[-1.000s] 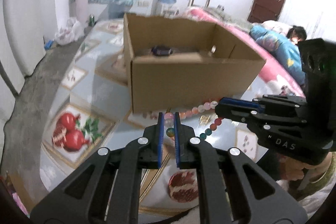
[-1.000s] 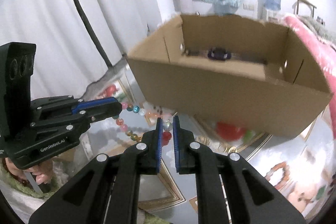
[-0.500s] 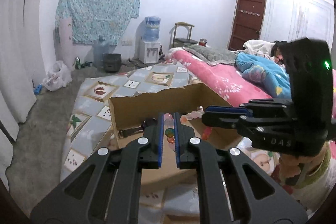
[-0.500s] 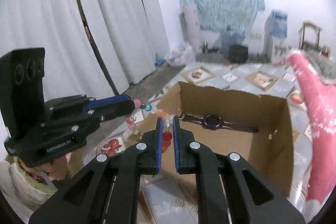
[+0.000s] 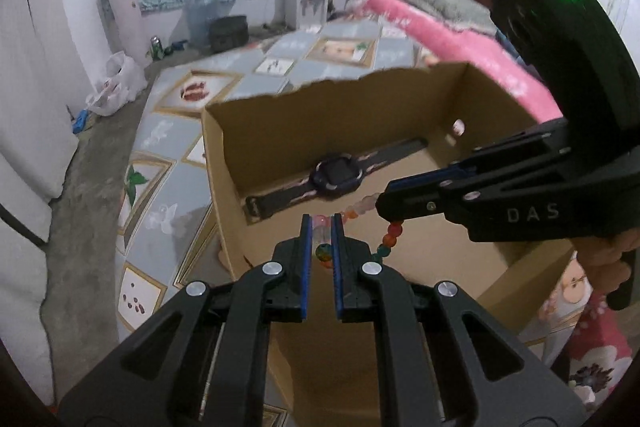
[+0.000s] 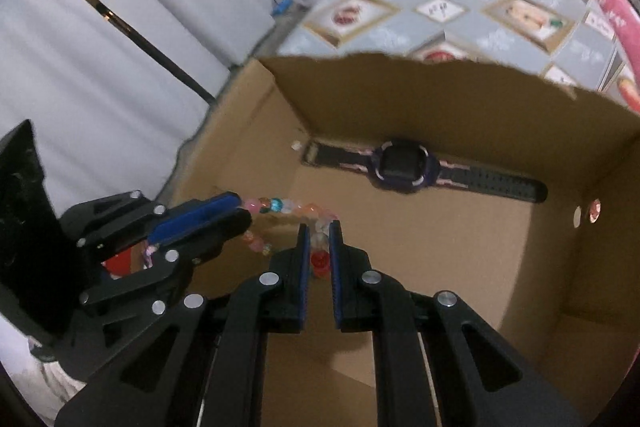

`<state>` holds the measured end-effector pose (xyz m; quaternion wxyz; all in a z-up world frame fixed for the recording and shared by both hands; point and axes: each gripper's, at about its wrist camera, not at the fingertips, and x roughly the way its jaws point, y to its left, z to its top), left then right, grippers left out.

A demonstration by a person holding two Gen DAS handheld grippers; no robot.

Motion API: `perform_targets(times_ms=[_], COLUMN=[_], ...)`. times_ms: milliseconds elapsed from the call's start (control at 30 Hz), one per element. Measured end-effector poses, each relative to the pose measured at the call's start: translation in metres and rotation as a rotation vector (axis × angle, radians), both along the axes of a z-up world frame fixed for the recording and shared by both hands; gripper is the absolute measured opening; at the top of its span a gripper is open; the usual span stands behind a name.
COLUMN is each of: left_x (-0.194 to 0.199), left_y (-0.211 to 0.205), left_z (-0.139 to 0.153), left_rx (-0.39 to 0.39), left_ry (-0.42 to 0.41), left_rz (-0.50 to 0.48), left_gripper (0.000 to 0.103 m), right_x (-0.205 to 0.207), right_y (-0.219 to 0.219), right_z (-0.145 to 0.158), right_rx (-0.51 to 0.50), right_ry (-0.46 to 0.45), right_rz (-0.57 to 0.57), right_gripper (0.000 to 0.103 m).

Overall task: Organize jewelry
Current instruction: 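Lower the bracelet into the box beside the watch and open both grippers, then withdraw both grippers from the box back toward the table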

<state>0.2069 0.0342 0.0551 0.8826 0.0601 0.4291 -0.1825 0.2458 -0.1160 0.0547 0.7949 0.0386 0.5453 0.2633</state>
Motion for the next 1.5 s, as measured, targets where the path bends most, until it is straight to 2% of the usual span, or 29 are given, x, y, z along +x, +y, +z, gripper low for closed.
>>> perform_targets(times_ms=[167,333,400,433,533,567,700,867,933,1067,1167,1333,1433,1500], left_x=[-0.004,-0.004,-0.007,-0.010,-0.022,-0.029,-0.061,-0.114,-0.134,-0.155,-0.160,-0.157,-0.156,-0.156], left_y=[-0.002,0.000,0.001,0.001,0.005,0.006,0.014,0.020,0.021,0.022,0.017,0.002,-0.003,-0.011], left_z=[-0.001,0.003,0.008,0.011,0.024,0.030,0.051,0.064,0.061,0.039,0.009,-0.044,-0.061,-0.069], left_rx=[0.027,0.020,0.014,0.012,-0.005,-0.010,-0.038,-0.095,-0.128,-0.201,-0.223,-0.178,-0.153,-0.110], left_ry=[-0.007,-0.018,-0.031,-0.038,-0.080,-0.100,-0.169,-0.226,-0.224,-0.177,-0.109,0.017,0.046,0.037], left_rz=[-0.006,0.007,0.012,0.015,0.016,0.016,0.017,-0.021,-0.045,-0.051,-0.031,0.011,0.015,0.010], left_gripper=[0.009,0.016,0.019,0.020,0.030,0.037,0.060,0.076,0.078,0.081,0.082,0.082,0.082,0.082], right_x=[0.003,0.003,0.000,-0.002,-0.017,-0.023,-0.056,-0.121,-0.142,-0.185,-0.206,-0.224,-0.233,-0.239], right_y=[0.000,-0.006,-0.009,-0.011,-0.019,-0.023,-0.042,-0.081,-0.096,-0.130,-0.145,-0.157,-0.155,-0.151], right_z=[-0.012,-0.009,-0.003,0.001,0.021,0.028,0.058,0.086,0.087,0.064,0.030,-0.031,-0.055,-0.060], right_rx=[-0.030,-0.029,-0.019,-0.015,-0.006,-0.002,0.053,0.130,0.161,0.220,0.193,0.151,0.084,0.042], right_ry=[0.037,0.024,0.010,-0.003,-0.076,-0.097,-0.197,-0.329,-0.350,-0.343,-0.299,-0.163,-0.113,-0.119], right_rz=[-0.003,-0.024,-0.031,-0.037,-0.041,-0.047,-0.058,-0.069,-0.083,-0.167,-0.270,-0.394,-0.424,-0.422], right_gripper=[0.011,0.012,0.029,0.033,0.040,0.045,0.052,0.057,0.057,0.058,0.058,0.058,0.053,0.051])
